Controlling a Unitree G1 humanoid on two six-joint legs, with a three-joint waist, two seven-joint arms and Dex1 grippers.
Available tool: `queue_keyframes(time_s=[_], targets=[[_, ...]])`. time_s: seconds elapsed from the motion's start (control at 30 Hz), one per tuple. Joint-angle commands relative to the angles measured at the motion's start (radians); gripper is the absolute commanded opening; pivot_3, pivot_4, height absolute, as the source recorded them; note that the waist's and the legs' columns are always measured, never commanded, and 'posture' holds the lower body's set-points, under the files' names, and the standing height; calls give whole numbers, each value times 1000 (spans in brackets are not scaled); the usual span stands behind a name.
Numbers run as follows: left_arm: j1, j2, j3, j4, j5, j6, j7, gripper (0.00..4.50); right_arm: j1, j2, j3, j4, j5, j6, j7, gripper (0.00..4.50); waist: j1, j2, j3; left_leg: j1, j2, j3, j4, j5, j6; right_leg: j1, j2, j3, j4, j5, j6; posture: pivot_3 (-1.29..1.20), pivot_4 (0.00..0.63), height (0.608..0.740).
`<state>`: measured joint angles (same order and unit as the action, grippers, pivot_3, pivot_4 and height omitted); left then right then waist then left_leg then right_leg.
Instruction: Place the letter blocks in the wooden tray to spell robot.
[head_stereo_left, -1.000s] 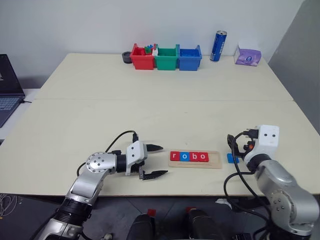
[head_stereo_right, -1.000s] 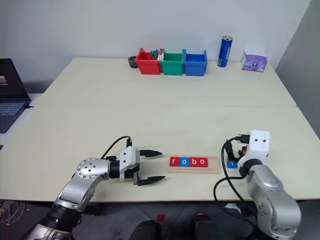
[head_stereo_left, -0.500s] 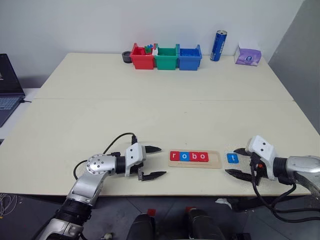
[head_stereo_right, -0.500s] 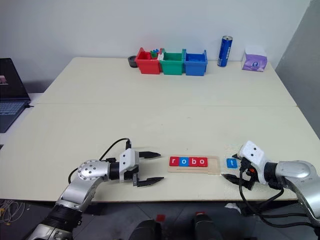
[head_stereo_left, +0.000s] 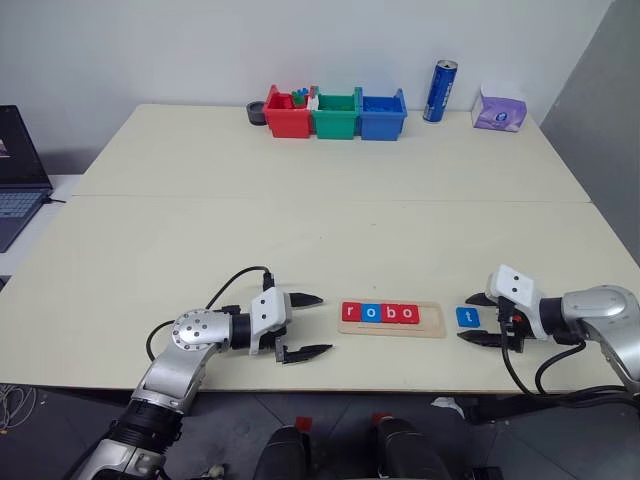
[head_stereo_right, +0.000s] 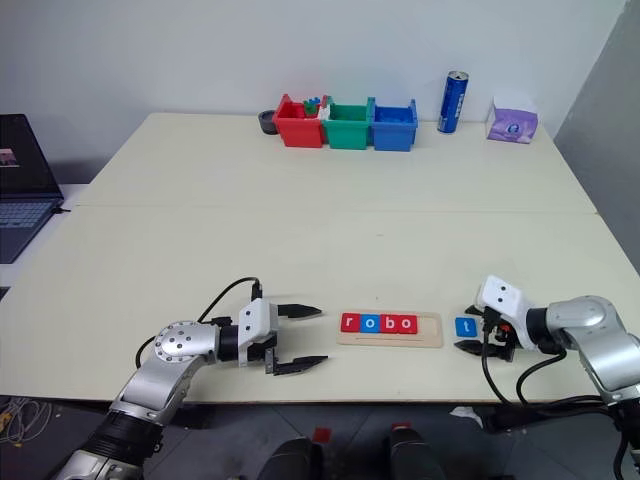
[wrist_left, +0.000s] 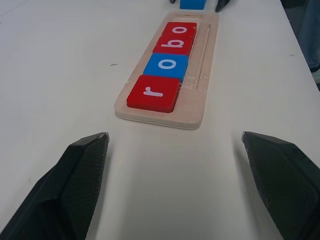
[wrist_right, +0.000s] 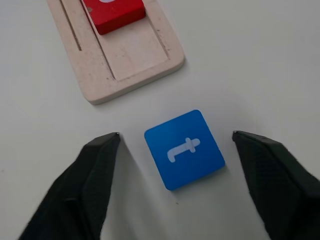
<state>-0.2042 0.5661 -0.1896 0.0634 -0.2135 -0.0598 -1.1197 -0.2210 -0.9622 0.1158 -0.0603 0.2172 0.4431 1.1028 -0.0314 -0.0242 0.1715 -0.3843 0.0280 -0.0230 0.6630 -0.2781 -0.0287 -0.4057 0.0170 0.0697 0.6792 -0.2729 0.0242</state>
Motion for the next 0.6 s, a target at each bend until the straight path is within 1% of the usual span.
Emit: queue_keyframes(time_s=[0.03, 0.13, 0.23, 0.37, 0.5, 0.6], targets=[[-1, 11, 15, -53, -8, 9, 7, 4500, -13, 0, 3, 4, -11, -10, 18, 2445, 0, 0, 0, 0, 0, 0, 0, 0, 0, 0, 0, 0, 0, 0, 0, 0, 150, 740], [2, 14, 18, -66, -10, 17, 7, 4500, -4, -2, -10, -18, -3, -10, 20, 1454, 0, 0, 0, 0, 0, 0, 0, 0, 0, 0, 0, 0, 0, 0, 0, 0, 150, 740], [-1, 18, 23, -70, -14, 21, 5, 4500, 6, -8, -29, -80, 21, 11, 21, 1445, 0, 0, 0, 0, 0, 0, 0, 0, 0, 0, 0, 0, 0, 0, 0, 0, 150, 740], [-14, 23, 29, -69, -23, 34, 2, 4500, 3, -4, -29, -215, 51, 73, 10, 1445, -1, 0, 0, 0, 0, -1, 0, 0, 0, 0, 0, 0, 1, 0, 0, 0, 150, 740], [-22, 26, 31, -73, -28, 49, 3, 4500, -22, 8, 15, -285, 43, 120, -1, 1445, 0, 0, 0, 0, 0, -1, 0, 0, 0, 0, 0, 0, 1, 0, 0, 0, 150, 740], [-31, 24, 29, -78, -26, 59, 6, 4500, -52, 12, 58, -272, 11, 121, 1, 1445, 0, 0, 0, 0, 0, -1, 0, 0, 0, 0, 0, 0, 1, 0, 0, 0, 150, 740]])
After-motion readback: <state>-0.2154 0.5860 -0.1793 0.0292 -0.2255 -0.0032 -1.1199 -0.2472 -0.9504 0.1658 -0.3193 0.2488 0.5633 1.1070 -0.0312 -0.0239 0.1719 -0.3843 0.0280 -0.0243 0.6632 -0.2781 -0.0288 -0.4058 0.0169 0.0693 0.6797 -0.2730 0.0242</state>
